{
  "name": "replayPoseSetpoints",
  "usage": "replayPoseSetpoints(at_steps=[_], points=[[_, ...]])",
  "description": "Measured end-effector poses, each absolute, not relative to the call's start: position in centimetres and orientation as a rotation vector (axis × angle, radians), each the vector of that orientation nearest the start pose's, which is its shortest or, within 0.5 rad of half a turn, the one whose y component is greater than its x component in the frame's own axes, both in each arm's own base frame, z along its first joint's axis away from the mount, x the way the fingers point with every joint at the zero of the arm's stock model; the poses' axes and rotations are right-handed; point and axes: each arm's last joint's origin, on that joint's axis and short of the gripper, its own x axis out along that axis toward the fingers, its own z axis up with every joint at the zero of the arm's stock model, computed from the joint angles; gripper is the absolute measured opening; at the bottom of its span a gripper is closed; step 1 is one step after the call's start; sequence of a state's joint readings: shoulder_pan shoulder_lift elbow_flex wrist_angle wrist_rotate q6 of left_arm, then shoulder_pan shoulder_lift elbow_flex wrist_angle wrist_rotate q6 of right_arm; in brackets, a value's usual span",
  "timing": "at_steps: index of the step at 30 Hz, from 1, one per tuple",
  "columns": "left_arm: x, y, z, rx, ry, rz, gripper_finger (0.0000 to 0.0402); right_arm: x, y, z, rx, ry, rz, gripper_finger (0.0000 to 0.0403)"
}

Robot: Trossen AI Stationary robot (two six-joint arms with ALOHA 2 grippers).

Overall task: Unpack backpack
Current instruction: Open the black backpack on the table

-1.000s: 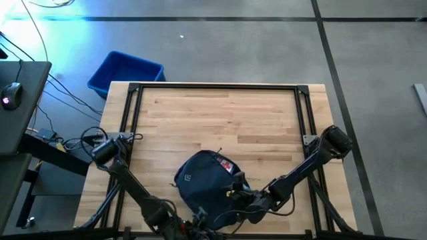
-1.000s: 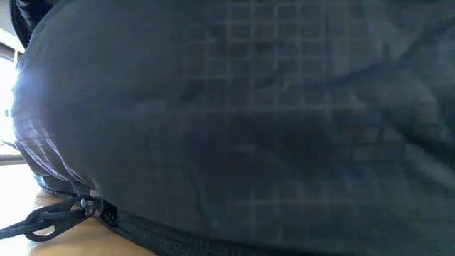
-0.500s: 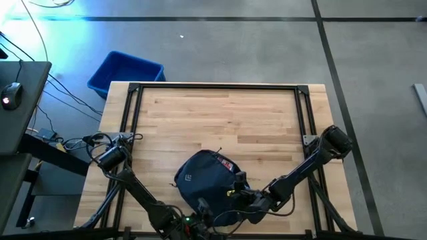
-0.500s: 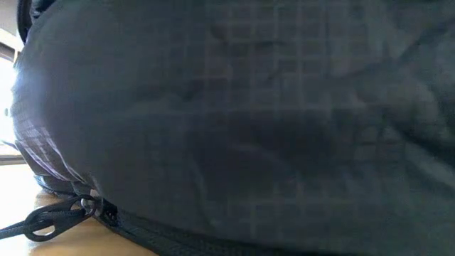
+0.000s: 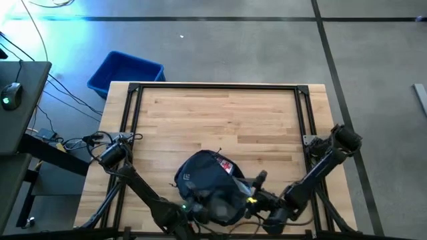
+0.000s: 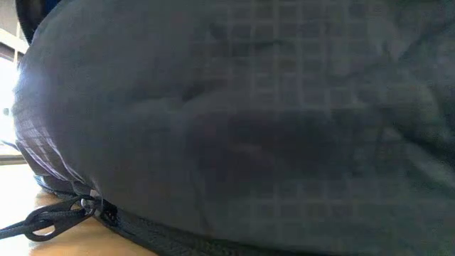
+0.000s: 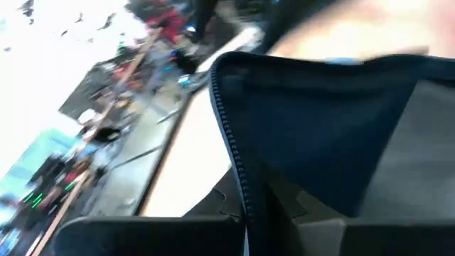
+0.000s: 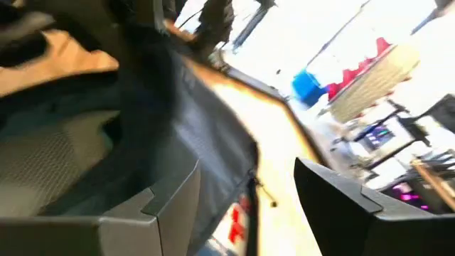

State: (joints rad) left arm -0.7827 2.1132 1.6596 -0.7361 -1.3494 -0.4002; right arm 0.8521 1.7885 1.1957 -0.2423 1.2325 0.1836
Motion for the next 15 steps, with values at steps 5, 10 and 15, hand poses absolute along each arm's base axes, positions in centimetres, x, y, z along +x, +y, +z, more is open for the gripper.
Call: replayPoseSetpoints(at_steps=[5,10,15], points=[[30.1,-24.9,23.5,0.584,0.405,0.718,0.0,26.0,26.1,21.3,-0.461,0.436,-0.286,0.0213],[28.8,-21.0,25.2,0.501,0.407,0.838,0.0,26.7,25.9,20.8,-0.4,0.518,-0.162,0.0213],[30.1,-16.8,24.0,0.465,0.444,0.959,0.0,27.4,25.7,20.1,-0.373,0.568,-0.1,0.0213]])
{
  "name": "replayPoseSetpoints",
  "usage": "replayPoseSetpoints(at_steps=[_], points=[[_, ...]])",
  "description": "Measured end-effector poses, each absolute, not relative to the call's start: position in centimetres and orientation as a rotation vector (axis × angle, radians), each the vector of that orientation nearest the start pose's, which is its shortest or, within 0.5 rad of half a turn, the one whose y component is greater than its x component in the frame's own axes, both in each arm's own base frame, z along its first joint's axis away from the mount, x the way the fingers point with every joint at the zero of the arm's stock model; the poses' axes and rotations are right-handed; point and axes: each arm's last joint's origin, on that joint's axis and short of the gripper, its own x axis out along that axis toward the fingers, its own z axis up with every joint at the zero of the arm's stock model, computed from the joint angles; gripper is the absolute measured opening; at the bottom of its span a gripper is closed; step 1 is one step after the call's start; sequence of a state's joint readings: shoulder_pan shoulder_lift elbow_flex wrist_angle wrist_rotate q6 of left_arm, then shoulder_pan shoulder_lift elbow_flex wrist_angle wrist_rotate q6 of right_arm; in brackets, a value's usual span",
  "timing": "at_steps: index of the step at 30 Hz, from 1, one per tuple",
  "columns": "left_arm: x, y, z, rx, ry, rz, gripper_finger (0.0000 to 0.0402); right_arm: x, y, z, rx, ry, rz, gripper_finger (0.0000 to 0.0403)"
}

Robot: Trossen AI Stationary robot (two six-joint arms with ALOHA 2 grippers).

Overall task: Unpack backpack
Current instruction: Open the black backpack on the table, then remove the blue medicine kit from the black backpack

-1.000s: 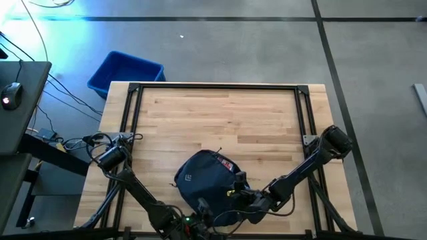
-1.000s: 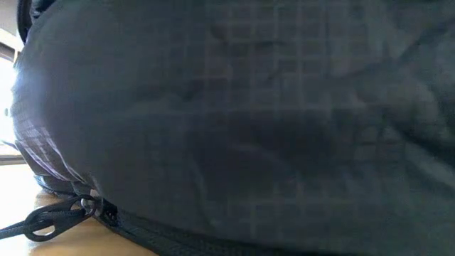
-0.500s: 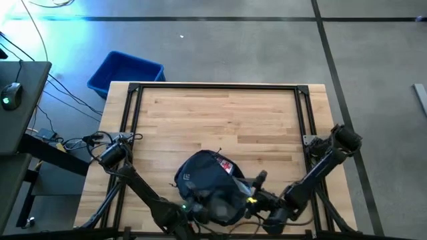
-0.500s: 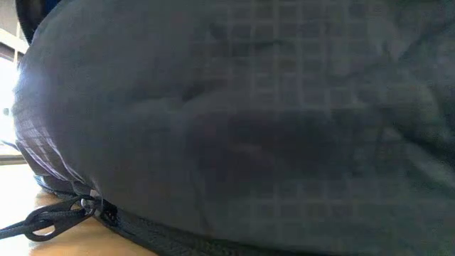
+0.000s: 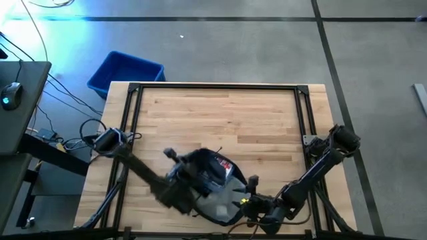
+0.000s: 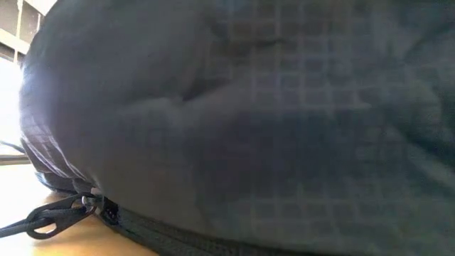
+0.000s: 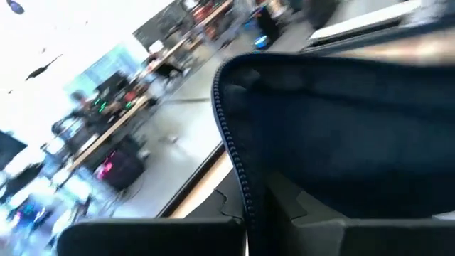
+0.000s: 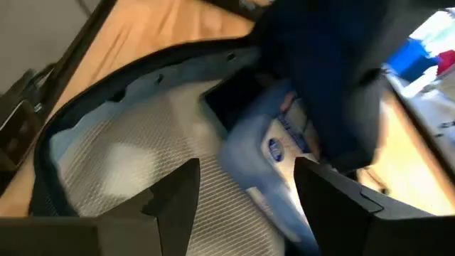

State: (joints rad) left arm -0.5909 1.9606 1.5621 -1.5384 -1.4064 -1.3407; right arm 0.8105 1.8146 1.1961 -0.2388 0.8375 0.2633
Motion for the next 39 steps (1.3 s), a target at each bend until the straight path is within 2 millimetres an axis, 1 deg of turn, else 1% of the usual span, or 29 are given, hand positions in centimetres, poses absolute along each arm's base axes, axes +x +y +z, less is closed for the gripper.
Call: replayPoseSetpoints(at_steps=[5,7,9,11,13,17,21,23,25,27,31,33,36,39], points=[[30.3,-12.1,21.2,0.387,0.489,1.121,0.0,28.3,25.7,18.2,-0.389,0.604,-0.09,0.0213],[30.1,-10.9,20.6,0.376,0.575,1.166,0.0004,28.7,25.7,17.8,-0.383,0.602,-0.098,0.0213],[29.8,-10.0,19.9,0.373,0.635,1.197,0.0014,28.9,25.5,17.6,-0.384,0.608,-0.103,0.0213],[29.4,-9.4,19.9,0.338,0.64,1.222,0.003,29.2,25.2,17.5,-0.376,0.616,-0.102,0.0213],[29.1,-9.1,20.6,0.295,0.647,1.234,0.0051,29.4,25.1,17.5,-0.359,0.619,-0.099,0.0213],[28.0,-8.6,21.7,0.228,0.731,1.241,0.0098,29.7,24.9,17.5,-0.33,0.625,-0.099,0.0213],[26.6,-8.9,23.3,0.178,0.779,1.199,0.0138,29.8,24.8,17.4,-0.305,0.629,-0.102,0.0213],[26.0,-9.8,24.1,0.13,0.772,1.149,0.0152,29.9,24.7,17.4,-0.296,0.637,-0.09,0.0213],[25.7,-11.2,24.6,0.084,0.742,1.063,0.0159,30.0,24.8,17.2,-0.296,0.653,-0.056,0.0213],[26.0,-12.8,24.6,0.075,0.716,0.96,0.016,30.4,25.0,16.6,-0.314,0.636,-0.05,0.0213],[27.6,-15.6,24.1,0.082,0.665,0.764,0.0153,31.4,24.8,15.9,-0.487,0.597,-0.029,0.0214],[28.5,-16.5,23.8,0.105,0.645,0.698,0.0147,31.6,24.8,16.0,-0.554,0.58,-0.042,0.0217],[29.3,-16.7,23.5,0.169,0.656,0.65,0.0137,31.7,24.5,16.1,-0.596,0.559,-0.124,0.0228],[29.1,-16.0,23.3,0.196,0.701,0.683,0.0126,31.7,24.2,16.0,-0.619,0.572,-0.134,0.025]])
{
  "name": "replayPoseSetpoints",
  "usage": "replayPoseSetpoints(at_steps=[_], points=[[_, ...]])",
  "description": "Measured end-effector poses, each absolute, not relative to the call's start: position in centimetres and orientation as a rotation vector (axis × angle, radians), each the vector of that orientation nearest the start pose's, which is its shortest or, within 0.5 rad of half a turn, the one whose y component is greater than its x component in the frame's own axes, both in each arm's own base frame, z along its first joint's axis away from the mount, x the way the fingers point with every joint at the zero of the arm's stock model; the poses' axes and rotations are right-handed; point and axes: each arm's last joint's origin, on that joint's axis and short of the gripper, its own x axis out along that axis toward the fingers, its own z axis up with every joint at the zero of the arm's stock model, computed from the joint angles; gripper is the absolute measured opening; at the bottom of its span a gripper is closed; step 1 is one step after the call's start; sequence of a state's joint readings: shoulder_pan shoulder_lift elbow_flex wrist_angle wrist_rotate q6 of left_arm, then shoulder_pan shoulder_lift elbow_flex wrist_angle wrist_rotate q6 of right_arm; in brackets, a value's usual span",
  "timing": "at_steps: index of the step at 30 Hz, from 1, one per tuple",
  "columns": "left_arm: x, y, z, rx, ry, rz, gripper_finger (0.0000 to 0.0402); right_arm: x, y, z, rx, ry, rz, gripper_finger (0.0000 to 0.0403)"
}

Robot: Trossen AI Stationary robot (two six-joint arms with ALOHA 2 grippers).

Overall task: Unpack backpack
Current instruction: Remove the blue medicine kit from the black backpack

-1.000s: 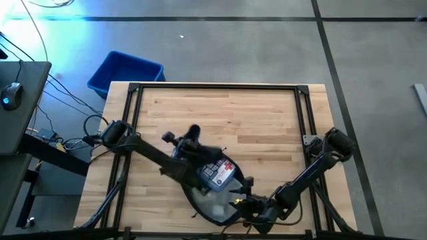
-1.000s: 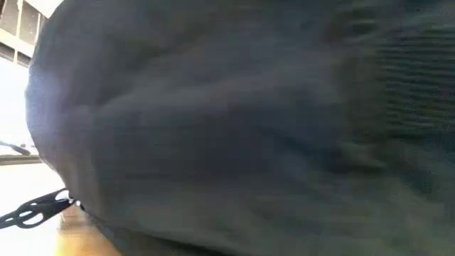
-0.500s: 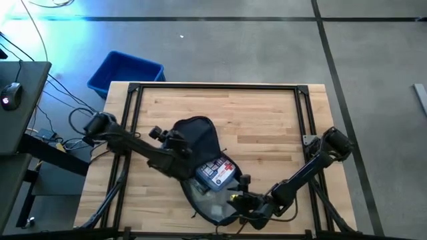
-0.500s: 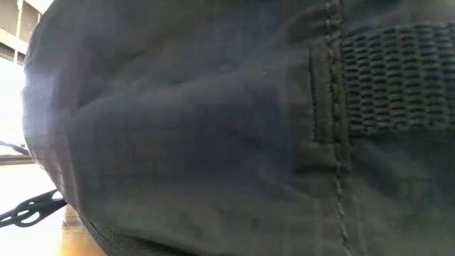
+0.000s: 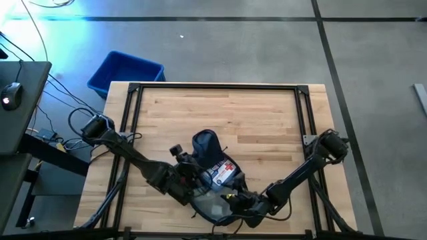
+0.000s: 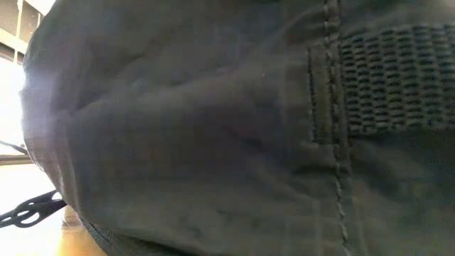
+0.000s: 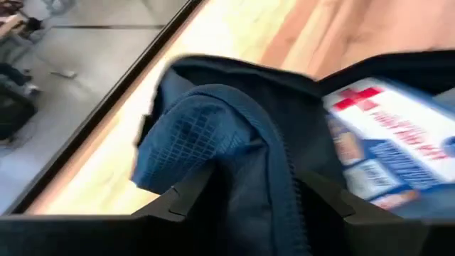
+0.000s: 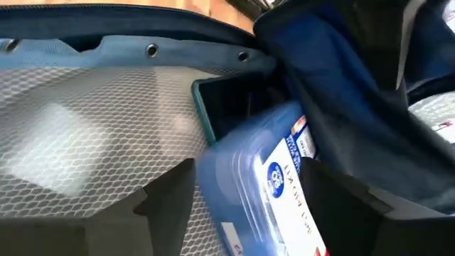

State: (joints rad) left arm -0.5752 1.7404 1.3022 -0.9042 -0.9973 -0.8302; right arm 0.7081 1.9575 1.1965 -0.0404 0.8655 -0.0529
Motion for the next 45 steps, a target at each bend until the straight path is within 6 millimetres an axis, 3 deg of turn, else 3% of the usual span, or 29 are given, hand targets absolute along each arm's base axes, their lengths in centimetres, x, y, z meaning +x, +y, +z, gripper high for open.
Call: replayPoseSetpoints(at_steps=[5,8,13,23,33,41,45], points=[[26.6,-14.1,23.4,0.193,0.739,0.886,0.01,32.0,23.7,15.6,-0.636,0.617,-0.107,0.029],[26.2,-13.6,23.3,0.145,0.717,0.958,0.0087,32.3,23.3,15.2,-0.666,0.632,-0.098,0.0303],[26.4,-13.8,22.1,0.114,0.743,0.923,0.0077,33.0,22.7,14.3,-0.685,0.657,-0.096,0.0306],[25.4,-13.5,17.1,0.032,0.758,0.876,0.0076,33.8,22.7,14.0,-0.653,0.634,-0.046,0.0271],[25.2,-13.4,15.4,-0.005,0.752,0.838,0.0076,34.7,22.3,14.5,-0.65,0.589,0.006,0.0263],[25.4,-13.5,15.4,-0.004,0.751,0.826,0.0076,35.6,23.1,16.2,-0.626,0.533,0.02,0.0263],[25.4,-13.5,15.4,-0.007,0.753,0.825,0.0076,36.0,23.5,19.1,-0.534,0.466,0.003,0.0247]])
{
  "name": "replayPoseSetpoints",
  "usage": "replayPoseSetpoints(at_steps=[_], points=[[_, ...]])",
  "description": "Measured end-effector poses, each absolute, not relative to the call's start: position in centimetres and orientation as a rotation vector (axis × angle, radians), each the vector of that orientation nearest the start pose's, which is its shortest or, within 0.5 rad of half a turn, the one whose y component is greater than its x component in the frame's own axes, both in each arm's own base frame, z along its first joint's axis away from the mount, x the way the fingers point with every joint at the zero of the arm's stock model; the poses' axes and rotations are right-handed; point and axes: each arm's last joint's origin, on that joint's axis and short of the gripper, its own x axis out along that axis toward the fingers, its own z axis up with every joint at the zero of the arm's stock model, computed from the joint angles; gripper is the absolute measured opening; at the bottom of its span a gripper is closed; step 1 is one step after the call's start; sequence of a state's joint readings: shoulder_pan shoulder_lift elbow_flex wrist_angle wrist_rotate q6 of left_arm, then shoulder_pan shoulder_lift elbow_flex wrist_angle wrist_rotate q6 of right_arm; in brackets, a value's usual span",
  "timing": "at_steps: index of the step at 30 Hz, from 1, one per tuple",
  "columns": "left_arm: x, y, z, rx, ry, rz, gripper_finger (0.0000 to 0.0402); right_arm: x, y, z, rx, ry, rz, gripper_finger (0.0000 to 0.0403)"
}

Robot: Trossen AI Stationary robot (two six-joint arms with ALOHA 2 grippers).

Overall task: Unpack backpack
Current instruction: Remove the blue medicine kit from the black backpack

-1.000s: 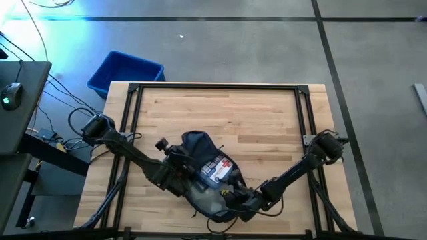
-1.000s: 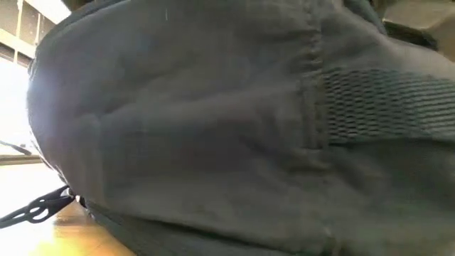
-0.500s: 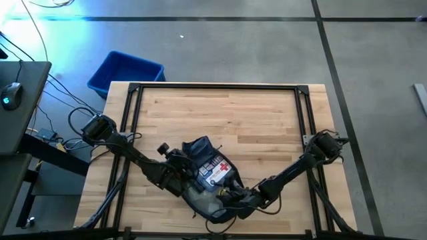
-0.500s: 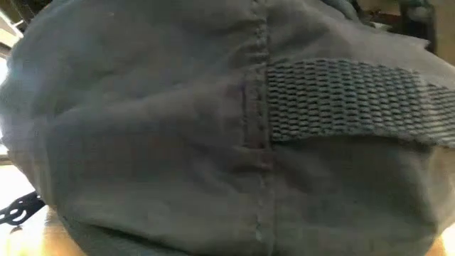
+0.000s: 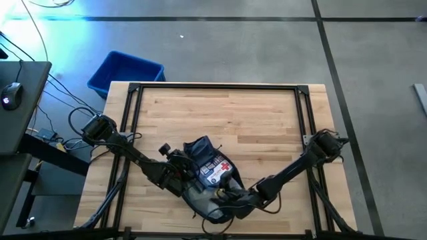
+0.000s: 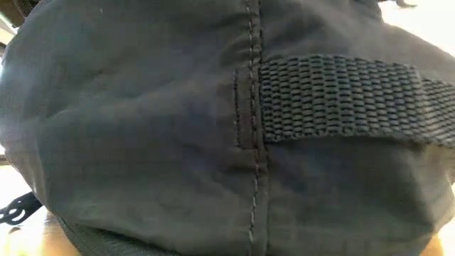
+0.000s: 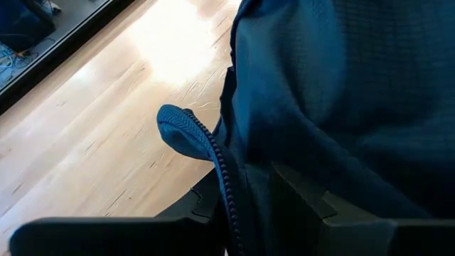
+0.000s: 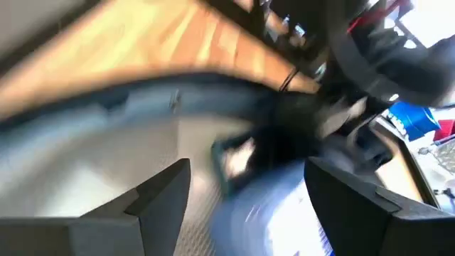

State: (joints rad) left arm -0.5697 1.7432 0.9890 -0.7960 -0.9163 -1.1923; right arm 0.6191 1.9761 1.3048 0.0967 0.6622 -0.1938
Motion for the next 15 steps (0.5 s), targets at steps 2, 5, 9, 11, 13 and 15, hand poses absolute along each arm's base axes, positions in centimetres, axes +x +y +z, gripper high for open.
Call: replayPoseSetpoints(at_steps=[2,5,9,11,13,15], points=[[25.4,-13.5,15.4,-0.01,0.757,0.823,0.0076,36.1,22.9,20.4,-0.47,0.45,-0.036,0.0223],[25.4,-13.5,15.4,-0.012,0.758,0.822,0.0076,36.4,20.9,21.4,-0.356,0.479,-0.105,0.0163],[25.4,-13.6,15.4,-0.013,0.76,0.822,0.0076,36.9,19.1,20.5,-0.182,0.573,-0.098,0.0061],[25.4,-13.6,15.4,-0.013,0.76,0.822,0.0076,37.2,18.7,18.7,-0.127,0.635,-0.03,0.0019],[25.4,-13.6,15.4,-0.016,0.763,0.82,0.0076,37.6,18.8,17.4,-0.106,0.67,0.032,0.0009],[25.4,-13.6,15.4,-0.016,0.767,0.819,0.0076,37.7,18.9,16.9,-0.096,0.683,0.066,0.0008]])
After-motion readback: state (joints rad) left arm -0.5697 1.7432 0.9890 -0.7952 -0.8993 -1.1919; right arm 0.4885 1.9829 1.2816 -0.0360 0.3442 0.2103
